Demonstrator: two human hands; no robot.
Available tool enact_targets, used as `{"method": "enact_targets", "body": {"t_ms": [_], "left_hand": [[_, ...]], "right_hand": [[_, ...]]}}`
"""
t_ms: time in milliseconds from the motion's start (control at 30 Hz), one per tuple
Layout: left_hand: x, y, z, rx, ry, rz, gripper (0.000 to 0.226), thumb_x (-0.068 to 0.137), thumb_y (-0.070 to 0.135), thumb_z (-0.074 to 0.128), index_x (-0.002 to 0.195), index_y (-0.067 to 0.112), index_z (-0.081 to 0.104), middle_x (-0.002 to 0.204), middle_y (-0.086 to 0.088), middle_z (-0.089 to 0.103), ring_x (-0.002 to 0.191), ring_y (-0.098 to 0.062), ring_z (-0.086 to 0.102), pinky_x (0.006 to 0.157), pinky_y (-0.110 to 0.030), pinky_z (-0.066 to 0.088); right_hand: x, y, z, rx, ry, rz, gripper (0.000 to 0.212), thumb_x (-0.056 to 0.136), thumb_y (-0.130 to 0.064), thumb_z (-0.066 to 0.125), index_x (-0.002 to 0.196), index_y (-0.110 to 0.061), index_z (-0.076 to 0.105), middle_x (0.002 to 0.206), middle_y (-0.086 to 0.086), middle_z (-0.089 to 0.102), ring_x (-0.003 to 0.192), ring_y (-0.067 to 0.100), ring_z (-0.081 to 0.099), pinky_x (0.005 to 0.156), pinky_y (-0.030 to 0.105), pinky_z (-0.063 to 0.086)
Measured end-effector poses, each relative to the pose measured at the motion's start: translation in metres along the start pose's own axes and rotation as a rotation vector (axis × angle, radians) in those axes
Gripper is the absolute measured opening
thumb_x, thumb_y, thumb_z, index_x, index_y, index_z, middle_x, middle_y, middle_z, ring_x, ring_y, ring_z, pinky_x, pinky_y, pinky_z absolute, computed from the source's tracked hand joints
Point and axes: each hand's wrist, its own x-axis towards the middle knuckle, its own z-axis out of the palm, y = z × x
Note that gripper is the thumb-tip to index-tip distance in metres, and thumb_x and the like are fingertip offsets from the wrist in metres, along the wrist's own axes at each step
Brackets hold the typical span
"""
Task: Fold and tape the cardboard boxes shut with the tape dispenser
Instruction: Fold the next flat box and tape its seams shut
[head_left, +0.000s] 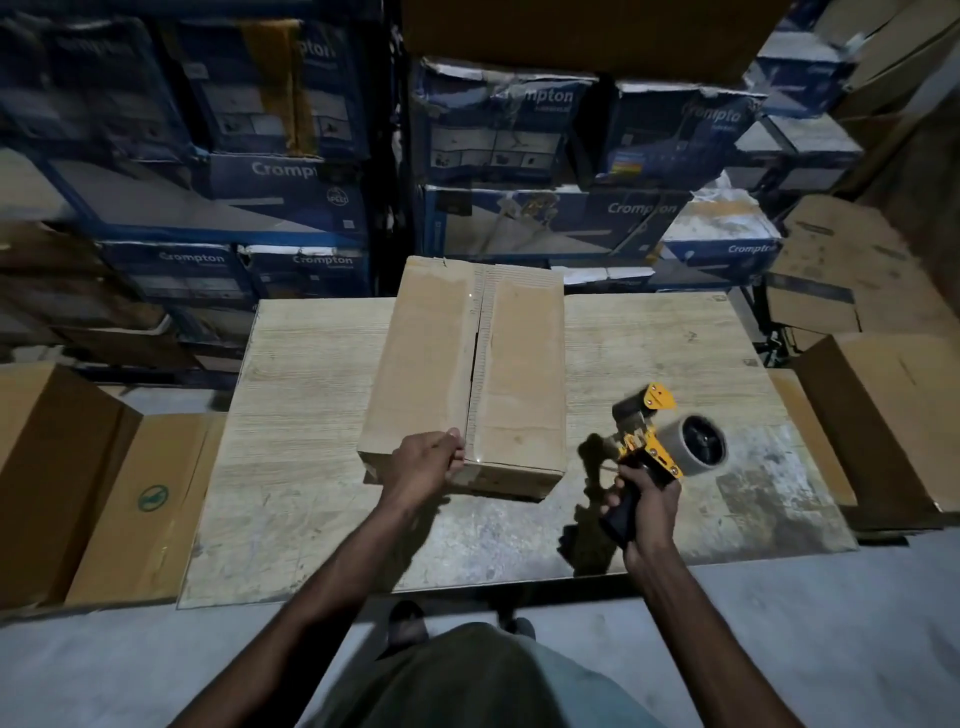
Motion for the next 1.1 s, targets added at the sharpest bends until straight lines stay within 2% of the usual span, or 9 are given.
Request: {"method": "enact_targets", "body": {"t_ms": [100,200,267,333,400,500,667,767,1100], "left_hand": [[-0.005,0.022,0.008,-0.215,-0.199,-0.188,0.047,0.11,0.041,0.046,0.119,0.003,0.072,0.102,-0.01,0.079,0.093,-0.021,0.077,0.079,-0.032,0.061],[-0.011,0.041,0.012,-0.29,-0.301,-0.261,0.053,0.111,0.047,0.037,0.122,0.004,0.066,0.111,-0.016,0.076,0.099,-0.024,0.076,0.082,-0.033,0.061],[-0.016,0.052,0.011,-0.385,-0.371,-0.311,0.054,0.11,0.049,0.037,0.122,0.003,0.064,0.115,-0.02,0.073,0.098,-0.025,0.075,0.08,-0.034,0.061],[-0.019,0.057,0.009,-0.487,-0.394,-0.363,0.055,0.108,0.048,0.043,0.125,-0.001,0.062,0.115,-0.023,0.071,0.097,-0.029,0.074,0.077,-0.036,0.062],[-0.02,0.055,0.007,-0.488,-0.379,-0.38,0.06,0.106,0.049,0.049,0.131,-0.004,0.06,0.124,-0.027,0.069,0.106,-0.034,0.071,0.077,-0.037,0.062],[-0.023,0.046,0.002,-0.502,-0.355,-0.413,0.058,0.103,0.048,0.055,0.127,-0.004,0.063,0.122,-0.027,0.07,0.103,-0.035,0.071,0.079,-0.038,0.062],[-0.025,0.028,0.001,-0.535,-0.288,-0.472,0.019,0.102,0.015,0.061,0.106,-0.003,0.067,0.085,-0.02,0.077,0.07,-0.025,0.077,0.063,-0.036,0.065],[-0.026,0.019,0.001,-0.499,-0.237,-0.48,0.019,0.104,0.001,0.051,0.093,-0.006,0.065,0.069,-0.019,0.073,0.055,-0.021,0.074,0.054,-0.033,0.063],[-0.032,-0.006,-0.008,-0.472,-0.216,-0.503,0.016,0.102,-0.004,0.051,0.093,-0.006,0.064,0.072,-0.019,0.075,0.057,-0.02,0.075,0.049,-0.03,0.061]], "right_hand": [[-0.038,-0.005,0.012,-0.231,-0.086,-0.158,0.038,0.095,-0.002,0.063,0.116,-0.024,0.04,0.075,0.008,0.06,0.048,0.021,0.051,0.045,0.03,0.044],[-0.064,-0.005,0.013,-0.575,-0.173,-0.38,0.05,0.091,-0.022,0.073,0.129,-0.036,0.044,0.096,0.013,0.071,0.063,0.029,0.063,0.057,0.04,0.051],[-0.073,-0.001,0.012,-0.736,-0.247,-0.512,0.057,0.092,-0.017,0.074,0.134,-0.041,0.042,0.086,0.005,0.072,0.06,0.032,0.063,0.055,0.045,0.051],[-0.083,0.003,0.013,-0.851,-0.328,-0.636,0.061,0.093,-0.011,0.071,0.13,-0.046,0.039,0.074,-0.007,0.067,0.056,0.019,0.061,0.052,0.041,0.049],[-0.09,0.004,0.015,-0.95,-0.386,-0.708,0.063,0.094,-0.01,0.069,0.133,-0.046,0.036,0.075,-0.018,0.064,0.063,0.008,0.062,0.053,0.024,0.044],[-0.09,0.007,0.012,-1.06,-0.383,-0.733,0.065,0.093,-0.01,0.068,0.142,-0.038,0.034,0.079,-0.023,0.061,0.065,0.006,0.061,0.054,0.015,0.037],[-0.088,0.009,0.009,-1.135,-0.425,-0.737,0.064,0.093,-0.013,0.067,0.141,-0.041,0.034,0.073,-0.011,0.061,0.059,0.01,0.058,0.052,0.035,0.047],[-0.088,0.008,0.008,-1.174,-0.453,-0.737,0.062,0.092,-0.013,0.067,0.139,-0.04,0.036,0.068,-0.012,0.057,0.057,0.011,0.056,0.051,0.033,0.044],[-0.087,0.001,0.005,-1.293,-0.557,-0.765,0.062,0.089,-0.014,0.071,0.138,-0.038,0.04,0.058,-0.012,0.045,0.052,0.008,0.045,0.05,0.022,0.035]]}}
